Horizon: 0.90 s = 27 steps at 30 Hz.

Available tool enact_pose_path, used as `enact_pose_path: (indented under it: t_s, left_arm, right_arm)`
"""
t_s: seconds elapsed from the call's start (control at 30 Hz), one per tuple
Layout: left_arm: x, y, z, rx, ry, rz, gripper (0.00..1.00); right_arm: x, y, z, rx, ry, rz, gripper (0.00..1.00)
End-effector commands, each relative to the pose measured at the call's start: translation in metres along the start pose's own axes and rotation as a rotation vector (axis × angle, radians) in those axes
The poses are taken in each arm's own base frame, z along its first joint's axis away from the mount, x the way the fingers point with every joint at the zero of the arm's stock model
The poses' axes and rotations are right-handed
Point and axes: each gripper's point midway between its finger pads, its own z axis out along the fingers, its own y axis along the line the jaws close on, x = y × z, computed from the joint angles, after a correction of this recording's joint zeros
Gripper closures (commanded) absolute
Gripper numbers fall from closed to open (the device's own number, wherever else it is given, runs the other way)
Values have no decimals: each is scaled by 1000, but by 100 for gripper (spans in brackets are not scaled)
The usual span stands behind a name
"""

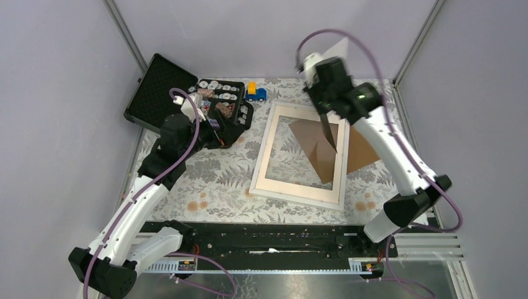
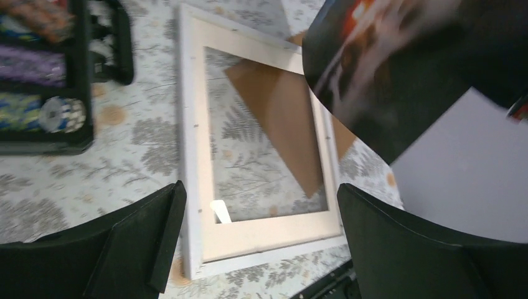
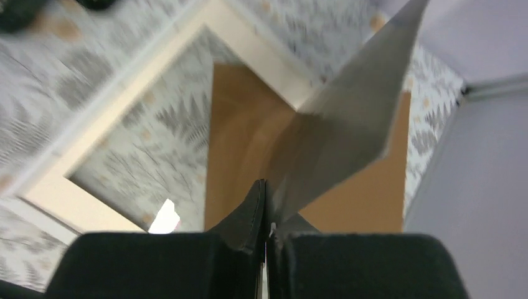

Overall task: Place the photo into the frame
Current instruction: Turn over the photo from the photo frame.

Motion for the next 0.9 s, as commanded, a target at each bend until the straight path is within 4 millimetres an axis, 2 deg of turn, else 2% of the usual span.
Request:
enact_pose_path:
  t_s: [0.0,0.17,0.27,0.4,0.57,0.7,0.87]
  left_arm:
    - [-10,42,-10,-204,-95,40,1]
    - [-13,61,-22,-299,-146,76,1]
    - [-12,72,-27,-355,-155,84,1]
    - [-6,86,-33,-408,-147,100,1]
    - [-4,91,-34,-416,-149,103,1]
    - [-5,89,-31,-404,-144,102,1]
    - [-4,88,-29,-391,-142,102,1]
  right_arm:
    - [52,12,19,259,223,-240,100]
    - [95,72,32,317,356,-483,100]
    - [122,100,35,346,400,-607,100]
    - [167,125,44,316,487,-660,100]
    - [208,158,49,274,556,-666,100]
    - [225,165,48,315,626,-645,100]
    - [227,178,56,349,623,-571,100]
